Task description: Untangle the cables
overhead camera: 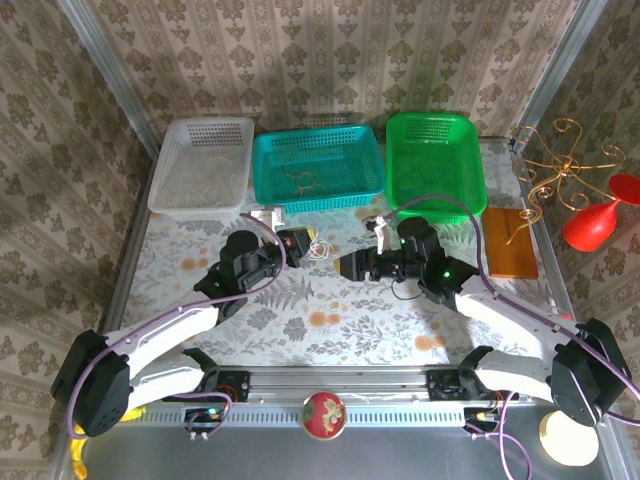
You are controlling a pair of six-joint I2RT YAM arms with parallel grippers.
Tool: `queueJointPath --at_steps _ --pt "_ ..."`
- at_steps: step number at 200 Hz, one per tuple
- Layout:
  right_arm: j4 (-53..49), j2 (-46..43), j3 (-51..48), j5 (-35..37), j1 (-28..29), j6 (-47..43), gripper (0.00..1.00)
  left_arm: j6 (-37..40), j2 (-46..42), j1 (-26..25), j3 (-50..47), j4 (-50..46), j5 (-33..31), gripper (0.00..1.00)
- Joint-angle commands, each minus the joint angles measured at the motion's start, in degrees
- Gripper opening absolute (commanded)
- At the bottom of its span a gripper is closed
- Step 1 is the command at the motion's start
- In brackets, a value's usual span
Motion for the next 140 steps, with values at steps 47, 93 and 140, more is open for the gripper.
queueJointPath --at_steps 47,93,140 --pt "-7.26 -0.74 4.23 6.39 2.46 -12.54 0.66 -6.39 0.27 0.87 3.35 -3.22 3.68 0.0" --pt "-7.82 2.81 7.66 10.73 3.99 -15.38 0.65 -8.16 1.63 0.84 4.93 -3.8 5.55 0.0" --pt "-6.95 7.04 11.6 10.15 4.09 -16.64 0.56 -8.79 1.79 0.9 5.29 -3.98 6.02 0.0"
